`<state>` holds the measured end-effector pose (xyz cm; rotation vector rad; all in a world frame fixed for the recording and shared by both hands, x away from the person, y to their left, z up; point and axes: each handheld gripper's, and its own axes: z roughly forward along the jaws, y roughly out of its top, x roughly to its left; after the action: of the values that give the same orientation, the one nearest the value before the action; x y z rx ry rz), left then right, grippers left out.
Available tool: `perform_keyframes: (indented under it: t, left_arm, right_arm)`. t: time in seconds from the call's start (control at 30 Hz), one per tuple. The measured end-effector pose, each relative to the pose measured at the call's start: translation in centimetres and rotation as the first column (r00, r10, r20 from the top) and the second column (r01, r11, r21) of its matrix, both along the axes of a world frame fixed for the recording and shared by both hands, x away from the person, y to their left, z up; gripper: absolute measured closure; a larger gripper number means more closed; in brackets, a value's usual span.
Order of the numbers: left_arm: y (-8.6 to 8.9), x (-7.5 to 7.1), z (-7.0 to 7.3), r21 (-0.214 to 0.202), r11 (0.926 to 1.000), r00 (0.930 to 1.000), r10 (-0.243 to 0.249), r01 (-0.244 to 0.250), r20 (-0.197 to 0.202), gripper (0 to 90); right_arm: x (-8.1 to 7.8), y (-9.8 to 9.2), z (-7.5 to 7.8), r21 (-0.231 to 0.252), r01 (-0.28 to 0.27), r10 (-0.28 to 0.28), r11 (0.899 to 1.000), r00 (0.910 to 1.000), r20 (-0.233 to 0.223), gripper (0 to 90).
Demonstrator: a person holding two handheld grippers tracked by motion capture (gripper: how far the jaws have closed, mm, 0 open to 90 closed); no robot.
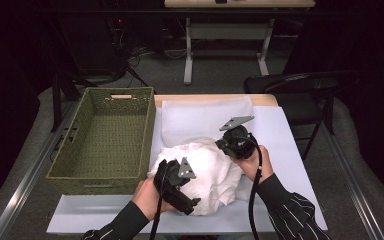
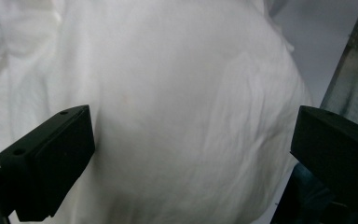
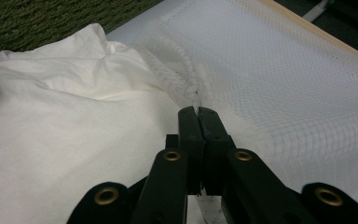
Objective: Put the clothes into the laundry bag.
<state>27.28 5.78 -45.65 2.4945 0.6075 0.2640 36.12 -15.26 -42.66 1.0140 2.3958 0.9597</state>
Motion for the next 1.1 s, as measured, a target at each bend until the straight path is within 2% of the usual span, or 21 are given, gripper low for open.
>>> perform_keyframes:
  t: [0.07, 0.13, 0.3, 0.33, 0.4, 0.43, 0.47, 0.5, 0.53, 0.57, 0.6, 0.7, 0.77, 0.9, 0.93, 0.97, 1.0, 1.07, 1.1]
  left_arm:
    - [-0.2, -0.3, -1.0, 0.013, 0.9999, 1.0000, -0.003, 0.003, -0.001, 0.0]
    - [-0.5, -0.4, -1.8, 0.006, 0.9999, 1.0000, 0.010, -0.010, -0.001, 0.0]
    - [-1.4, -0.2, -3.4, 0.013, 0.9987, 0.9981, 0.048, -0.049, 0.039, 0.0]
    - [-1.6, -0.2, -3.7, 0.005, 0.9982, 0.9976, 0.059, -0.059, 0.035, 0.0]
    - [-1.9, -0.1, -4.4, -0.002, 0.9970, 0.9957, 0.077, -0.077, 0.051, 0.6]
    - [-1.9, -0.2, -4.6, -0.022, 0.9956, 0.9931, 0.092, -0.091, 0.072, 4.3]
    - [-1.8, -0.3, -4.8, -0.047, 0.9935, 0.9889, 0.108, -0.104, 0.102, 16.1]
    - [-1.8, -0.2, -5.0, -0.070, 0.9921, 0.9880, 0.111, -0.104, 0.107, 28.4]
    - [-1.6, -0.1, -5.1, -0.104, 0.9880, 0.9873, 0.125, -0.115, 0.098, 40.1]
    - [-1.6, 0.1, -5.3, -0.121, 0.9858, 0.9878, 0.128, -0.116, 0.089, 50.4]
    - [-1.6, 0.3, -5.4, -0.126, 0.9855, 0.9896, 0.124, -0.114, 0.073, 55.7]
    - [-1.7, 0.5, -5.4, -0.174, 0.9776, 0.9899, 0.130, -0.119, 0.056, 69.7]
    - [-1.6, 0.7, -5.2, -0.225, 0.9635, 0.9859, 0.160, -0.146, 0.048, 73.0]
    - [-2.2, 1.8, -4.1, -0.330, 0.9194, 0.9699, 0.240, -0.214, 0.040, 74.3]
    - [-2.5, 2.1, -3.6, -0.347, 0.9104, 0.9657, 0.256, -0.225, 0.045, 74.5]
    - [-2.8, 2.4, -3.1, -0.357, 0.9053, 0.9621, 0.267, -0.230, 0.057, 74.6]
    - [-3.1, 2.8, -2.6, -0.383, 0.8918, 0.9562, 0.286, -0.241, 0.063, 75.0]
    - [-3.7, 3.4, -1.8, -0.404, 0.8793, 0.9472, 0.310, -0.252, 0.083, 75.5]
    - [-3.9, 3.6, -1.6, -0.412, 0.8750, 0.9400, 0.324, -0.254, 0.108, 75.7]
  right_arm:
    - [0.0, 0.0, 0.0, 0.000, -0.003, 0.003, 1.000, 1.0000, 0.001, 89.6]
    - [0.0, 0.1, 0.0, -0.001, -0.003, 0.003, 1.000, 1.0000, -0.001, 89.6]
    - [0.0, 0.2, -0.3, -0.006, -0.001, 0.001, 1.000, 0.9999, -0.013, 89.6]
    - [0.1, 0.3, -0.3, -0.007, -0.003, 0.003, 1.000, 0.9999, -0.017, 89.6]
    - [0.1, 0.3, -0.5, -0.008, -0.004, 0.004, 1.000, 0.9998, -0.019, 89.6]
    - [0.1, 0.4, -0.5, -0.008, -0.004, 0.004, 1.000, 0.9998, -0.022, 89.7]
    - [0.1, 0.4, -0.5, -0.007, -0.006, 0.005, 1.000, 0.9997, -0.022, 89.7]
    - [0.1, 0.4, -0.5, -0.007, -0.008, 0.008, 1.000, 0.9997, -0.021, 89.8]
    - [0.0, 0.5, -0.4, -0.003, -0.009, 0.009, 1.000, 0.9997, -0.022, 89.8]
    - [0.0, 0.5, -0.4, 0.002, -0.012, 0.012, 1.000, 0.9996, -0.024, 89.8]
    - [0.0, 0.6, -0.4, 0.008, -0.016, 0.016, 1.000, 0.9995, -0.026, 89.8]
    - [-0.1, 0.8, -0.3, 0.024, -0.024, 0.025, 0.999, 0.9992, -0.033, 89.9]
    - [-0.2, 0.9, -0.1, 0.040, -0.032, 0.033, 0.999, 0.9989, -0.033, 89.9]
    - [-0.6, 1.4, 0.6, 0.074, -0.055, 0.057, 0.996, 0.9978, -0.032, 89.9]
    - [-0.7, 1.5, 0.7, 0.080, -0.060, 0.063, 0.995, 0.9976, -0.030, 89.9]
    - [-0.9, 1.6, 0.9, 0.091, -0.066, 0.069, 0.994, 0.9973, -0.027, 89.9]
    - [-1.0, 1.7, 1.1, 0.094, -0.073, 0.075, 0.993, 0.9970, -0.020, 89.9]
    - [-1.3, 1.7, 1.4, 0.100, -0.077, 0.078, 0.992, 0.9970, -0.006, 89.9]
    - [-1.4, 1.6, 1.6, 0.104, -0.076, 0.077, 0.992, 0.9970, -0.004, 89.9]
